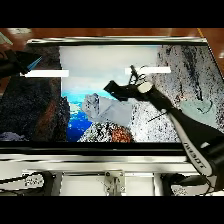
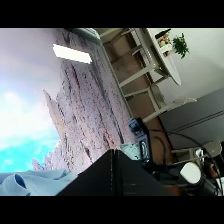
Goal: Fold the shirts.
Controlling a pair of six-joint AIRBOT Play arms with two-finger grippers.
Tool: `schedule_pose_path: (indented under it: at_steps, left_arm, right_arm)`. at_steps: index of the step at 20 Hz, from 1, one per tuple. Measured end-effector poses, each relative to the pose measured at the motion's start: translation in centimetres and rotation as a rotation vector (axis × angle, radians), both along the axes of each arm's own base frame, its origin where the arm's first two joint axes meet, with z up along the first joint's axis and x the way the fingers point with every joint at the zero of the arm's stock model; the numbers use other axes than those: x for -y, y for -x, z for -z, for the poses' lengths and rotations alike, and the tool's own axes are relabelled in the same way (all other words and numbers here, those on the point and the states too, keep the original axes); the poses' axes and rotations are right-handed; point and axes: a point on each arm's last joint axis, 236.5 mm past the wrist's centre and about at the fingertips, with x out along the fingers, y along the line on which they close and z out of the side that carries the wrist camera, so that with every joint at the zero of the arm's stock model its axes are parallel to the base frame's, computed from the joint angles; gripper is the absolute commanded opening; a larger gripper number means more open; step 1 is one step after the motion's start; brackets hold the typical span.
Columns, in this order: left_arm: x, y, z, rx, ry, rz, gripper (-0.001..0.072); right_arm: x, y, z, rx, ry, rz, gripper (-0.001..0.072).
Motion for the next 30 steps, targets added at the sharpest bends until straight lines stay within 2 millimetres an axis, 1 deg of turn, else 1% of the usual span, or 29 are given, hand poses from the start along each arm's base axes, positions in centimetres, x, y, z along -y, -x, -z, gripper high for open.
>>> schedule_pose_path:
  at_steps: [1, 2, 3, 4, 5, 6, 7, 8, 10, 13, 14, 15, 16, 18, 19, 20, 21, 23, 24, 25, 26, 27, 28, 30]
  left_arm:
    - [0.0, 0.1, 0.3, -0.002, -0.015, 0.003, 0.0035]
    - [-0.1, 0.1, 0.7, -0.008, -0.031, 0.003, 0.0035]
    - [-0.1, 0.2, 1.0, -0.013, -0.046, 0.005, 0.0035]
    - [-0.1, 0.3, 1.3, -0.017, -0.059, 0.008, 0.0035]
    - [-0.1, 0.3, 1.5, -0.02, -0.067, 0.011, 0.0035]
    - [-0.1, 0.4, 1.7, -0.023, -0.077, 0.011, 0.0035]
    - [-0.1, 0.4, 1.8, -0.025, -0.081, 0.012, 0.0035]
    - [-0.1, 0.4, 1.9, -0.026, -0.085, 0.015, 0.0035]
    - [0.2, 0.6, 2.0, -0.029, -0.09, 0.027, 0.0035]
    - [0.6, 0.7, 2.1, -0.03, -0.093, 0.038, 0.0035]
    - [0.8, 0.8, 2.1, -0.03, -0.094, 0.042, 0.0035]
    - [1.1, 0.8, 2.1, -0.03, -0.095, 0.047, 0.0035]
    - [1.3, 0.8, 2.1, -0.029, -0.094, 0.053, 0.0035]
    - [1.7, 0.9, 2.1, -0.028, -0.094, 0.059, 0.0035]
    - [1.9, 0.9, 2.0, -0.027, -0.091, 0.062, 0.0035]
    - [2.0, 0.9, 2.0, -0.026, -0.091, 0.064, 0.0035]
    - [2.1, 0.9, 2.0, -0.026, -0.09, 0.065, 0.0035]
    - [2.2, 0.9, 2.0, -0.025, -0.089, 0.065, 0.0035]
    - [2.3, 0.9, 2.0, -0.025, -0.089, 0.067, 0.0035]
    - [2.4, 0.9, 2.0, -0.024, -0.088, 0.069, 0.0035]
    - [2.4, 0.9, 1.9, -0.024, -0.088, 0.071, 0.0035]
    - [2.5, 0.9, 2.0, -0.024, -0.088, 0.074, 0.0035]
    - [2.8, 1.1, 1.9, -0.025, -0.088, 0.083, 0.0035]
    - [3.2, 1.5, 2.0, -0.028, -0.087, 0.107, 0.0035]
  right_arm:
    - [3.1, 0.6, 0.6, -0.045, 0.078, -0.016, 0.0697]
    - [6.0, 1.8, 2.0, -0.108, 0.166, -0.037, 0.0697]
    - [8.7, 3.5, 3.5, -0.192, 0.247, -0.058, 0.0697]
    - [10.8, 4.9, 4.9, -0.258, 0.303, -0.065, 0.0697]
    - [12.3, 6.0, 6.3, -0.314, 0.339, -0.059, 0.0697]
    - [13.3, 6.9, 7.6, -0.363, 0.351, -0.054, 0.0697]
    - [13.5, 7.5, 8.8, -0.396, 0.341, -0.043, 0.0697]
    - [13.3, 7.9, 9.9, -0.422, 0.318, -0.038, 0.0697]
    - [12.4, 7.8, 11.6, -0.447, 0.249, -0.022, 0.0696]
    - [10.4, 7.2, 12.9, -0.441, 0.147, -0.017, 0.0687]
    - [9.6, 7.2, 13.2, -0.44, 0.12, -0.024, 0.0625]
    - [8.9, 7.2, 13.4, -0.44, 0.099, -0.03, 0.0324]
    - [8.3, 7.2, 13.7, -0.433, 0.09, -0.038, 0.0048]
    - [7.8, 6.8, 13.3, -0.403, 0.068, -0.055, 0.0055]
    - [7.8, 6.4, 12.6, -0.371, 0.064, -0.071, 0.0055]
    - [7.8, 5.8, 11.2, -0.325, 0.05, -0.091, 0.0055]
    - [8.0, 4.9, 9.2, -0.269, 0.036, -0.104, 0.0055]
    - [9.6, 2.6, 4.2, -0.13, 0.02, -0.104, 0.0054]
    - [11.1, 1.1, 1.0, -0.053, 0.008, -0.073, 0.0054]
    - [12.9, -0.2, -2.0, 0.012, 0.003, -0.034, 0.0054]
    - [15.4, -1.3, -5.1, 0.07, 0.001, 0.026, 0.0054]
    - [18.2, -2.2, -7.8, 0.115, 0.001, 0.095, 0.0054]
    - [21.4, -2.8, -10.2, 0.15, 0.003, 0.172, 0.0054]
    - [28.1, -3.1, -13.5, 0.19, 0.011, 0.333, 0.0054]
